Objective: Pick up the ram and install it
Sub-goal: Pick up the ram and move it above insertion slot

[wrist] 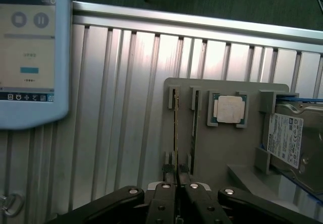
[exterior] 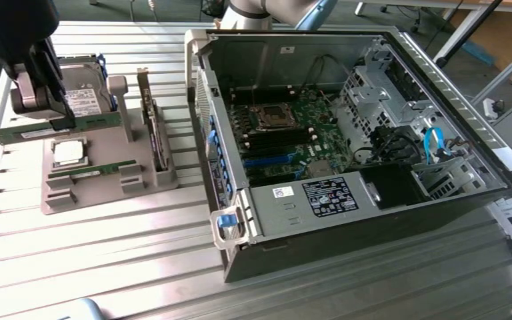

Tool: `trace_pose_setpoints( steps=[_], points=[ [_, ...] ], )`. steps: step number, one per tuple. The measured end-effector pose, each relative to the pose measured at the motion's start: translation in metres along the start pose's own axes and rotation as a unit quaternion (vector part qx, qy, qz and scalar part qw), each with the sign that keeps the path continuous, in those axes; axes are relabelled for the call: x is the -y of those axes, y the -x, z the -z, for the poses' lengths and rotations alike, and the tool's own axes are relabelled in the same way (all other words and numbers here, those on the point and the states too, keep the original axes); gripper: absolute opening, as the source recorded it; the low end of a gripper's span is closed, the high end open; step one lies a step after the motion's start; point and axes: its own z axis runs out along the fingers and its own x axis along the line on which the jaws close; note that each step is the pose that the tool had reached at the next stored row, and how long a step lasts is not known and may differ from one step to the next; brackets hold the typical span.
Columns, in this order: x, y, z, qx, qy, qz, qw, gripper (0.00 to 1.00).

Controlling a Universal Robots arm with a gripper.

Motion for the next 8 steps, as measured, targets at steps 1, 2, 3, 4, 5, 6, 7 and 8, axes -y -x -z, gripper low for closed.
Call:
trace_pose_setpoints(
  steps=[1,2,3,4,5,6,7,8],
  points=[
    [0.0000,0.0000,0.0012,0.0000,0.0000,0.000,1.0000,0.13],
    [0.0000,-0.0001,0.0024,0.0000,0.0000,0.000,1.0000,0.13],
    [0.0001,-0.0001,0.0036,0.0000,0.0000,0.000,1.0000,0.13],
    [0.0001,-0.0001,0.0047,0.0000,0.0000,0.000,1.0000,0.13],
    [0.0001,-0.0001,0.0062,0.0000,-0.0001,0.000,1.0000,0.13],
    [0.0001,-0.0002,0.0070,0.0001,-0.0001,0.000,1.0000,0.13],
    [0.0001,-0.0002,0.0075,0.0000,0.0000,0.000,1.0000,0.13],
    [0.0002,-0.0002,0.0081,0.0000,0.0000,0.000,1.0000,0.13]
  ],
)
